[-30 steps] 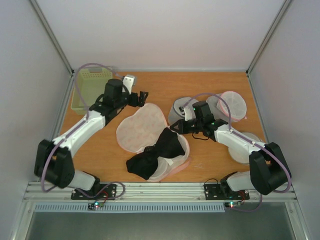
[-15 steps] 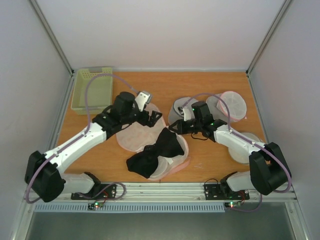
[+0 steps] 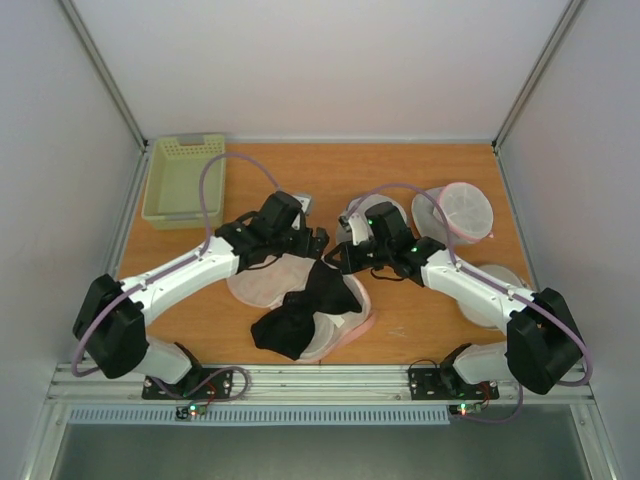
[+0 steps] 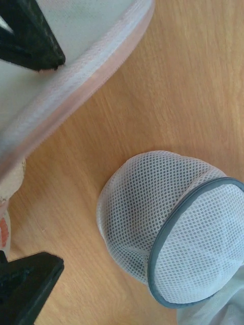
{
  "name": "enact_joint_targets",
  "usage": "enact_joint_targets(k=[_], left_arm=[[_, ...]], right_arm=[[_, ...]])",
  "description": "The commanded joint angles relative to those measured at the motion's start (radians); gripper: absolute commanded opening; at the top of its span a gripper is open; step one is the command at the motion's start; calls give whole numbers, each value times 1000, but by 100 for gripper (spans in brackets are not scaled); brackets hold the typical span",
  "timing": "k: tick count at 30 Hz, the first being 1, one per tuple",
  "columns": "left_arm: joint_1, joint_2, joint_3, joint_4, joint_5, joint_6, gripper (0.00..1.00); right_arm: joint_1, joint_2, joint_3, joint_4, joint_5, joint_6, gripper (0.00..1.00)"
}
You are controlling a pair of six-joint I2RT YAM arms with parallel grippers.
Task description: Unzip the laundry bag and remove the bra
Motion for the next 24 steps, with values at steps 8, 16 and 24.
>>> enact_joint_targets(k=[8, 16, 24], left_arm=[[-11, -39, -54, 25, -27, -81, 31], [-10, -103, -90, 208, 53, 54, 1], [-10, -172, -154, 407, 317, 322, 1]], right_arm=[[14, -16, 49, 0, 7, -29, 1], [13, 38, 102, -79, -122, -121, 1], [14, 54, 41, -25, -315, -120, 1]])
